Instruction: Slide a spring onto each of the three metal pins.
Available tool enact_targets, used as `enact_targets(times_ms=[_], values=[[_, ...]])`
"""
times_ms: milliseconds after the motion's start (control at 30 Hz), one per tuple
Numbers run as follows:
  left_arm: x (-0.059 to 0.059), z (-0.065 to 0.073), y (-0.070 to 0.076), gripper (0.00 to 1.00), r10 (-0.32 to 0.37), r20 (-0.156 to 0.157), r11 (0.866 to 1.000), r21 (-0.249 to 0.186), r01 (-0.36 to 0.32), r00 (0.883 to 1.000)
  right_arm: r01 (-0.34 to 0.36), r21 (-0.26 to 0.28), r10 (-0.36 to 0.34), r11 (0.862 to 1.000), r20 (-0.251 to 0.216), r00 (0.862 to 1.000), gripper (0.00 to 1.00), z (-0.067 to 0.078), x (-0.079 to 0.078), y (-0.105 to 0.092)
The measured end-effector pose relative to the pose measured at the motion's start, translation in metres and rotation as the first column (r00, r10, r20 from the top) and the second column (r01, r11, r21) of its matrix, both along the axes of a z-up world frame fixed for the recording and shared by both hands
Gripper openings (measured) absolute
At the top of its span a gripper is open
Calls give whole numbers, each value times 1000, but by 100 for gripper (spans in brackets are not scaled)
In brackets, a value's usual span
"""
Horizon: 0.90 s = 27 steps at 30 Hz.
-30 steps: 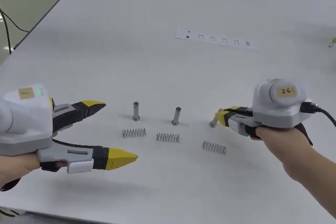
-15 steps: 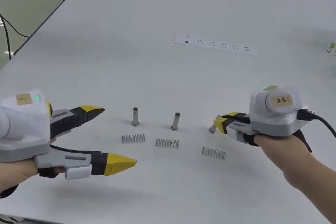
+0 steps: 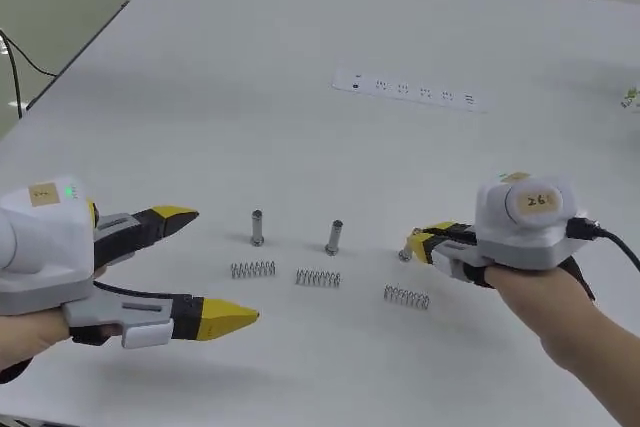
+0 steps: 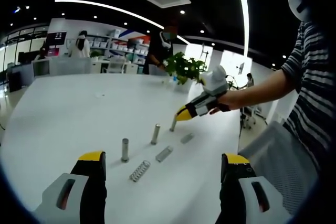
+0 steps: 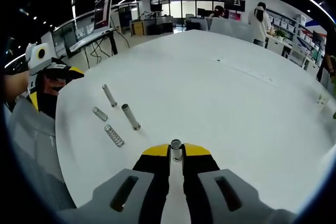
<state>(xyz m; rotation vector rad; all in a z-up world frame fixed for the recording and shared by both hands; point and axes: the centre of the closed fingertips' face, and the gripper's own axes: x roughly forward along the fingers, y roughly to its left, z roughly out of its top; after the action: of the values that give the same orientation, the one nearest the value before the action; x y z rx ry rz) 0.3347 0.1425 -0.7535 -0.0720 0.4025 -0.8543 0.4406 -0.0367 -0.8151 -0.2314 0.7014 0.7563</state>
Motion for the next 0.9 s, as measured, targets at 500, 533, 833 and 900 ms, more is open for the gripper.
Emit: enact_targets(times_ms=[500, 533, 833, 900], values=[[-2, 1, -3, 87, -10, -1, 1000, -2, 10, 1000, 0, 19, 1, 1000, -15, 1000, 18, 0, -3, 1], [-2, 1, -2, 88, -8, -1, 1000, -2, 8, 1000, 0, 19, 0, 1000, -14, 1000, 19, 0, -3, 1], [-1, 2, -1, 87, 4, 1, 1000, -7, -4, 1000, 3, 42, -3, 999, -11, 1000, 25, 1, -3, 1], [-1, 2, -1, 87, 7, 0, 1000, -12, -7, 1000, 5, 51, -4, 999, -10, 1000, 25, 3, -4, 1]])
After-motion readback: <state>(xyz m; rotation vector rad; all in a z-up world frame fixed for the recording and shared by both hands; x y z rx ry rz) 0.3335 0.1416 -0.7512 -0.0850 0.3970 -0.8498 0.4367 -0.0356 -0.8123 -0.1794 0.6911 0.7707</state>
